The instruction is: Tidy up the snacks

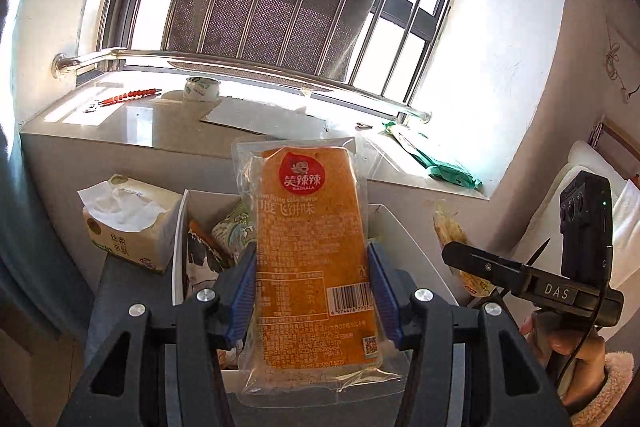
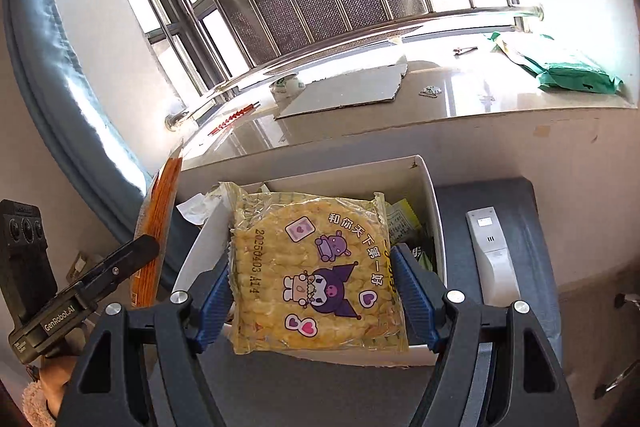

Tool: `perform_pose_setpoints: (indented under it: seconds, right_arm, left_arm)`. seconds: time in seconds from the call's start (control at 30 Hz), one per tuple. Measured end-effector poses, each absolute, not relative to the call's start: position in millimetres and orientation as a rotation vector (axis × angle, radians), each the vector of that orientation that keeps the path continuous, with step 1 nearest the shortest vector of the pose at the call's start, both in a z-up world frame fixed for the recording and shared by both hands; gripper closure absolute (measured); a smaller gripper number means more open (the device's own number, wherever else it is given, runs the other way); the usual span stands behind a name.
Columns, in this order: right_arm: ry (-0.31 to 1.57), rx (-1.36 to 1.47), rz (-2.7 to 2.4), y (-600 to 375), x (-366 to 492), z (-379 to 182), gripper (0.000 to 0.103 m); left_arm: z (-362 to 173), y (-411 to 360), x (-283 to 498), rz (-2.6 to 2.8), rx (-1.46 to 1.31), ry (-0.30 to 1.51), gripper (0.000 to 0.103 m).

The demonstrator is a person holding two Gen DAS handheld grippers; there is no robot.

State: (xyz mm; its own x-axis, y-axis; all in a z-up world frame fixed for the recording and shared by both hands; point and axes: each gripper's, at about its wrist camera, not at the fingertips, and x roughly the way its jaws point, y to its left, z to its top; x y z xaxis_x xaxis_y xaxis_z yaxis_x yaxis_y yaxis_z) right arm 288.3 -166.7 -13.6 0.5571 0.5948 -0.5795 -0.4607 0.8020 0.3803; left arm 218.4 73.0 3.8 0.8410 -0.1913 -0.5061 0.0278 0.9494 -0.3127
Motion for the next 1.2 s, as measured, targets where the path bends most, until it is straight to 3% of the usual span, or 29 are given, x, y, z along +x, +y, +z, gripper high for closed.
perform_pose_setpoints:
  seconds: [0.1,0.13,0.17,0.2,0.23,0.27,0.4,0.87,1.2]
  right_arm:
    - [0.770,0.174,0.610,-155,312,-16,0.025]
    - [0.775,0.171,0.612,-152,317,-17,0.025]
    - [0.787,0.168,0.611,-149,321,-20,0.023]
    - [0.799,0.164,0.602,-148,324,-22,0.014]
    - [0.794,0.159,0.598,-147,324,-24,0.006]
    - [0.771,0.154,0.582,-148,322,-26,0.000]
    - [0.747,0.157,0.521,-155,319,-32,0.000]
    - [0.602,-0.020,0.500,-156,250,5,0.000]
    - [0.497,-0.042,0.618,-178,152,22,0.000]
  left_arm:
    - [0,73,238,-0.114,-0.274,0.576,0.045]
    - [-1,71,242,-0.114,-0.263,0.581,0.037]
    - [-4,68,246,-0.121,-0.246,0.602,0.013]
    - [-6,66,247,-0.111,-0.232,0.615,0.003]
    - [-7,68,246,-0.098,-0.230,0.607,0.000]
    - [-9,70,244,-0.099,-0.236,0.610,0.000]
    - [-18,78,237,-0.080,-0.257,0.649,0.000]
    - [32,48,146,0.102,-0.038,0.428,0.000]
    - [23,25,86,0.044,-0.099,0.499,0.000]
